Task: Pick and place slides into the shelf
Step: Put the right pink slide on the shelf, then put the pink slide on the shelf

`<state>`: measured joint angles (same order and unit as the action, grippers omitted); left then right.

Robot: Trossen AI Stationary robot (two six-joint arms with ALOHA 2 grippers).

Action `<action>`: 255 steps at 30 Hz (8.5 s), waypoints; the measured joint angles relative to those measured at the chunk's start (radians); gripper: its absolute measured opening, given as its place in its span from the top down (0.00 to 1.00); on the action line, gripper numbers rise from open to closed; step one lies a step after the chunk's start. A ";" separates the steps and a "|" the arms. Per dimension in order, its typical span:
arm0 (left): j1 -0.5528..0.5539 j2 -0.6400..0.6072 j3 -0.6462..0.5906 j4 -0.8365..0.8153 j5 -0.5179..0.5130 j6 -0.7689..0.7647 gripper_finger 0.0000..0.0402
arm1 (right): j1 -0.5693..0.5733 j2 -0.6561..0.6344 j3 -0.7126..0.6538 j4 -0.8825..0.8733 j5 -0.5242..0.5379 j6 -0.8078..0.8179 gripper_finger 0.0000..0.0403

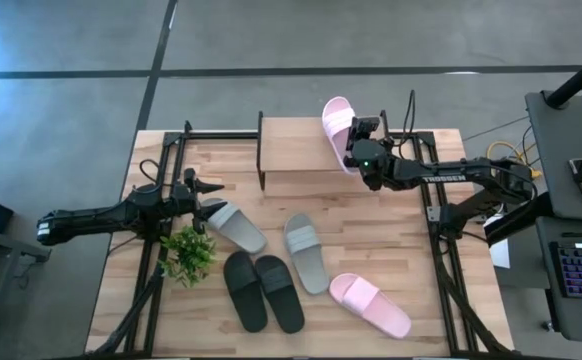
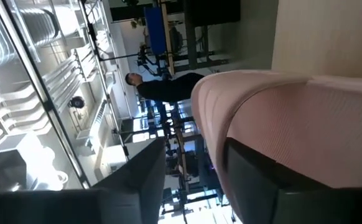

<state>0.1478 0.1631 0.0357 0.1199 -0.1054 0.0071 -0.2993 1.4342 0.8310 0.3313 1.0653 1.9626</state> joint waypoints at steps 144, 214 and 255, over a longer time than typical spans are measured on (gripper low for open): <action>0.000 0.000 0.000 0.000 0.000 0.000 0.44 | -0.292 0.275 0.705 -1.390 -0.810 -1.675 0.97; 0.000 0.000 0.000 0.000 0.000 0.000 0.44 | 1.059 -0.240 0.160 -1.240 -0.565 0.275 0.44; 0.000 0.000 0.000 0.000 0.000 0.000 0.44 | 1.102 0.240 0.243 -0.993 -0.819 0.333 0.42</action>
<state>0.1482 0.1631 0.0357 0.1202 -0.1055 0.0073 0.8029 1.6742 1.0735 -0.6618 0.2462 2.2959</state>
